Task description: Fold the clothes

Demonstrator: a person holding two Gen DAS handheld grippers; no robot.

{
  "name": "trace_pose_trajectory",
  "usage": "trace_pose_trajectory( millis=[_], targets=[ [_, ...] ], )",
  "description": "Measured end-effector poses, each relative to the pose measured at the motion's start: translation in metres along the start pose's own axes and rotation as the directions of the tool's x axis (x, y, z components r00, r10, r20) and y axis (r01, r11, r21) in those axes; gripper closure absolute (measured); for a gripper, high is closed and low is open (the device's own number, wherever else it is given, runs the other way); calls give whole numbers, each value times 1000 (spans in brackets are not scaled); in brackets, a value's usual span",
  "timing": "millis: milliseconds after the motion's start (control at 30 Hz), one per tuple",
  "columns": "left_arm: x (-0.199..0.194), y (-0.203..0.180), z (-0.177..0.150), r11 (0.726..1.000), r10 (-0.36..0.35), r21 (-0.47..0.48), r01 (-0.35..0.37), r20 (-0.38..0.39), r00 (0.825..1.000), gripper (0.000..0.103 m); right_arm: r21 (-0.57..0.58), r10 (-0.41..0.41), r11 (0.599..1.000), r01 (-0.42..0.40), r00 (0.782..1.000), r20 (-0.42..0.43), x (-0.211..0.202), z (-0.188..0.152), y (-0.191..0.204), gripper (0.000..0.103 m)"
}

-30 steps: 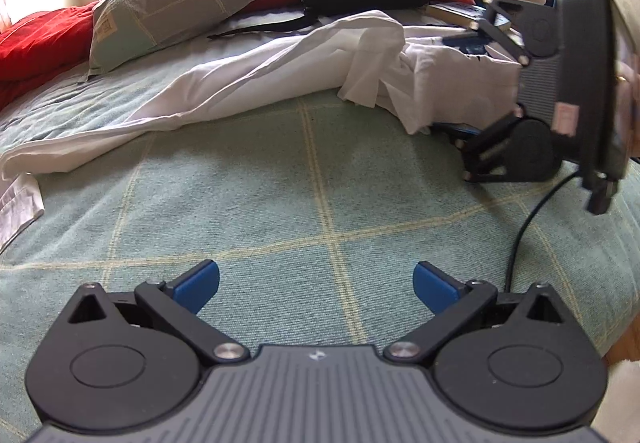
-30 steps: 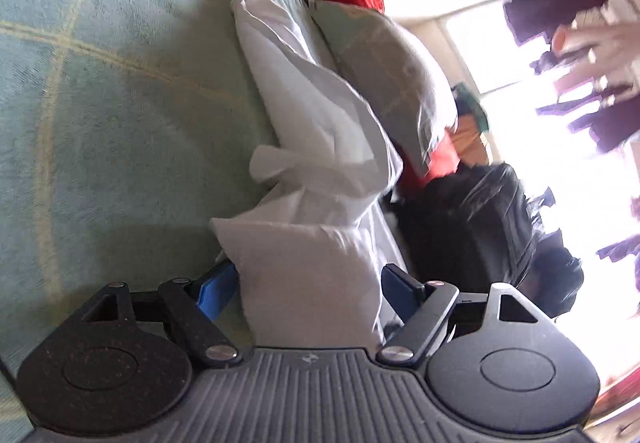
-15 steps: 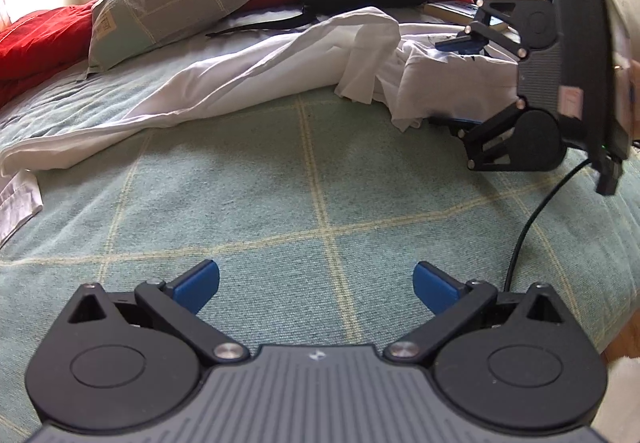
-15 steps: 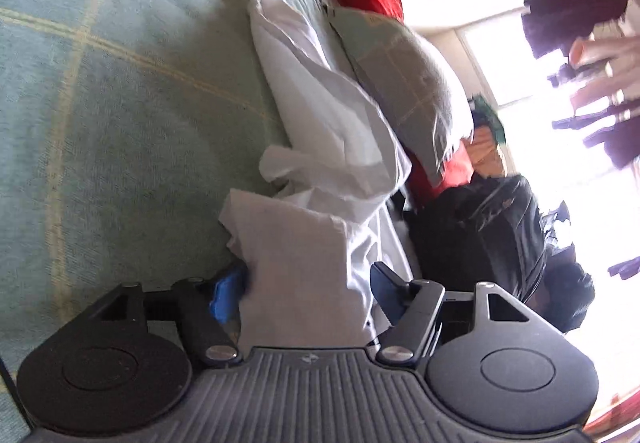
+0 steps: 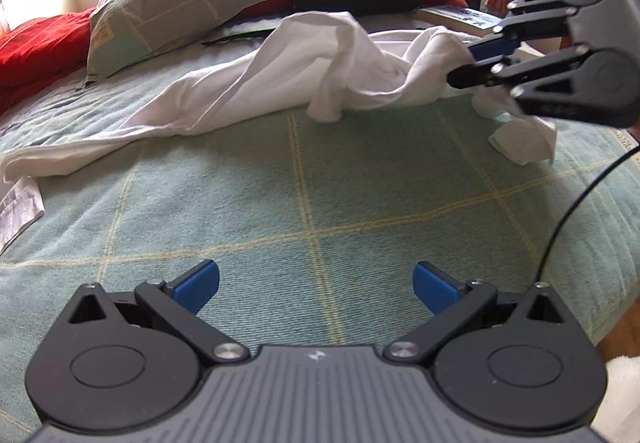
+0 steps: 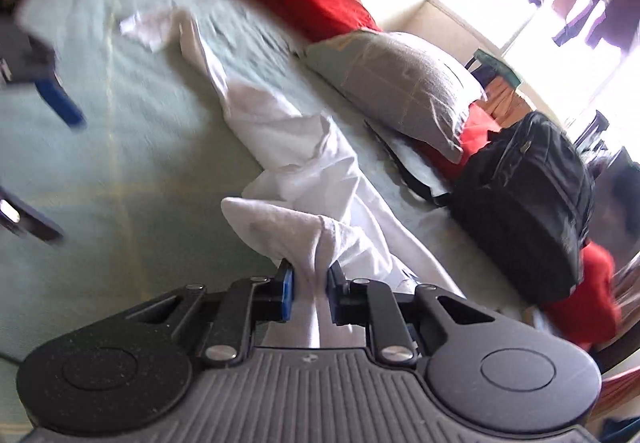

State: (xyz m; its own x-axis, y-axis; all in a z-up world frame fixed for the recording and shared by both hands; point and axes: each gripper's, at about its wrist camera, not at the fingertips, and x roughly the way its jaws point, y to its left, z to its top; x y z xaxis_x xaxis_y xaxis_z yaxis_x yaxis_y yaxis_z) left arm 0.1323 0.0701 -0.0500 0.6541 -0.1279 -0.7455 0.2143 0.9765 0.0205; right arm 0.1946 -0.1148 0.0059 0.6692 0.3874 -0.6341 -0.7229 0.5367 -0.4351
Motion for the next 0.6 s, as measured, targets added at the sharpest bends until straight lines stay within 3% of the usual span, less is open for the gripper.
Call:
trace_pose_trajectory(
  millis=[333, 467, 600],
  targets=[
    [-35, -18, -15, 1000, 19, 24, -20, 53, 998, 1, 120, 208, 969, -214, 976, 57, -54, -5, 1, 83],
    [-54, -24, -23, 999, 33, 30, -36, 83, 996, 1, 114, 292, 948, -298, 954, 69, -80, -8, 21, 83],
    [-72, -27, -34, 999, 27, 38, -31, 114, 993, 1, 80, 328, 940, -331, 944, 43, -107, -14, 44, 83]
  ],
)
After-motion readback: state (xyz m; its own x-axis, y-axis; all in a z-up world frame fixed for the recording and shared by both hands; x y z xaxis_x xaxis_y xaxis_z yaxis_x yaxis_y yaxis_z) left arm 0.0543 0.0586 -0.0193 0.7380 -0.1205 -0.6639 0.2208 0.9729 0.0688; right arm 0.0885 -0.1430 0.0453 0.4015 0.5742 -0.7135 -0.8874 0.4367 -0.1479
